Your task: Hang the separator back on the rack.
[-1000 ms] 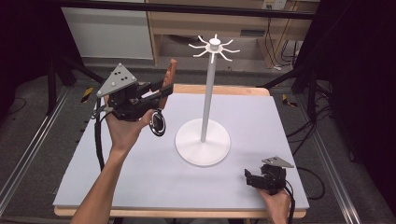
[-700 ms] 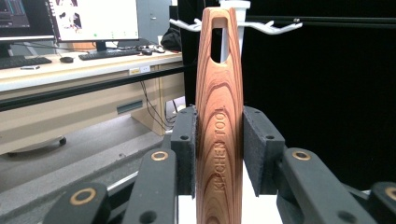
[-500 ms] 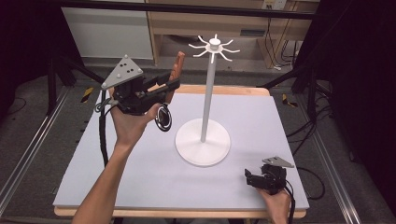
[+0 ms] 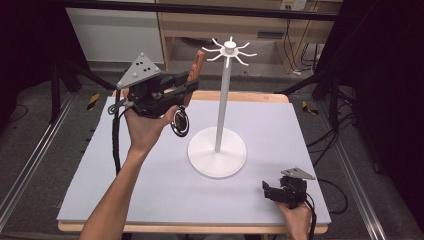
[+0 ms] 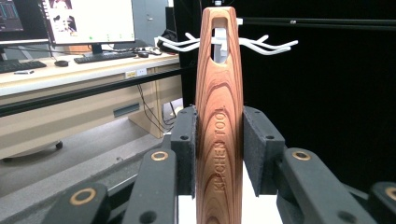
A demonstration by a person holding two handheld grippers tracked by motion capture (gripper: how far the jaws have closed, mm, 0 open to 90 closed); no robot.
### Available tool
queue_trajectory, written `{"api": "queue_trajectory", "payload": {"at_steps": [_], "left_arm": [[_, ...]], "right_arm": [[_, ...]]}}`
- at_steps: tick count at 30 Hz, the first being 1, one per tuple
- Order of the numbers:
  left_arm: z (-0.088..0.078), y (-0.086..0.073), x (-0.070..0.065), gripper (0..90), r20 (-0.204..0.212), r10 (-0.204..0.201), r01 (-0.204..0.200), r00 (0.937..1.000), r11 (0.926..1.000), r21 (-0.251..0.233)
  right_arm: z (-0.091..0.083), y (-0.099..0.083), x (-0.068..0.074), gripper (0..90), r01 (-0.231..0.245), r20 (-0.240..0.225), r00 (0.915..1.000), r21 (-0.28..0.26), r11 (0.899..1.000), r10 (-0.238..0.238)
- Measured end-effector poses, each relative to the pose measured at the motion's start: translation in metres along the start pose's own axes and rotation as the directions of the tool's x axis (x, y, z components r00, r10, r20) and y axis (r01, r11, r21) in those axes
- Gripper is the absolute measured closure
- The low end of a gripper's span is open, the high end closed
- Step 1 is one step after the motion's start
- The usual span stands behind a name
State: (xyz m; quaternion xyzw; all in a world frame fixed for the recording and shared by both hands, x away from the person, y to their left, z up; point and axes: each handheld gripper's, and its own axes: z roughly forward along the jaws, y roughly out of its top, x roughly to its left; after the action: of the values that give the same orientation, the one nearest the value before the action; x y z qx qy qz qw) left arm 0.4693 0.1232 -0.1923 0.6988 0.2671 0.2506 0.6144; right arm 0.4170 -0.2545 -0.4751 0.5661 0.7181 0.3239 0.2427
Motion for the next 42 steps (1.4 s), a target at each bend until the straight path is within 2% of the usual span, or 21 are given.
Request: {"api": "queue_trajectory", "payload": {"at_steps": [6, 7, 9, 11, 28, 38, 42], "left_arm": [[0.005, 0.001, -0.001, 67.1, 0.006, -0.003, 0.003, 1.0, 1.0, 0.003], [0.006, 0.001, -0.002, 67.1, 0.006, -0.003, 0.003, 1.0, 1.0, 0.003], [0.007, 0.002, -0.003, 67.1, 0.004, 0.002, -0.003, 1.0, 1.0, 0.007], [0.009, 0.002, -0.003, 67.1, 0.006, 0.0, 0.0, 1.0, 0.9999, 0.011], [0.027, -0.005, -0.003, 67.1, 0.007, -0.008, 0.007, 0.9999, 0.9993, 0.037], [0.034, -0.008, -0.005, 67.1, 0.012, -0.016, 0.016, 0.9998, 0.9995, 0.028], [0.037, -0.009, -0.006, 66.9, -0.004, -0.013, 0.014, 0.9999, 0.9995, 0.028]], "right_arm": [[0.0, 0.0, 0.0, 10.6, 0.009, 0.0, 1.0, -0.003, 1.0, -0.009], [0.0, 0.0, 0.001, 10.6, -0.006, 0.0, 1.0, 0.0, 1.0, 0.006], [0.0, 0.0, 0.0, 10.6, 0.004, 0.0, 1.0, -0.002, 1.0, -0.004], [0.0, 0.0, 0.0, 10.6, -0.005, -0.001, 1.0, 0.0, 1.0, 0.005], [-0.001, 0.0, 0.0, 10.7, -0.006, -0.002, 1.0, -0.002, 1.0, 0.006], [0.0, 0.001, 0.0, 10.6, 0.004, -0.002, 1.0, -0.004, 1.0, -0.004], [0.0, 0.0, -0.001, 10.6, 0.012, -0.002, 0.9999, -0.004, 1.0, -0.012]]}}
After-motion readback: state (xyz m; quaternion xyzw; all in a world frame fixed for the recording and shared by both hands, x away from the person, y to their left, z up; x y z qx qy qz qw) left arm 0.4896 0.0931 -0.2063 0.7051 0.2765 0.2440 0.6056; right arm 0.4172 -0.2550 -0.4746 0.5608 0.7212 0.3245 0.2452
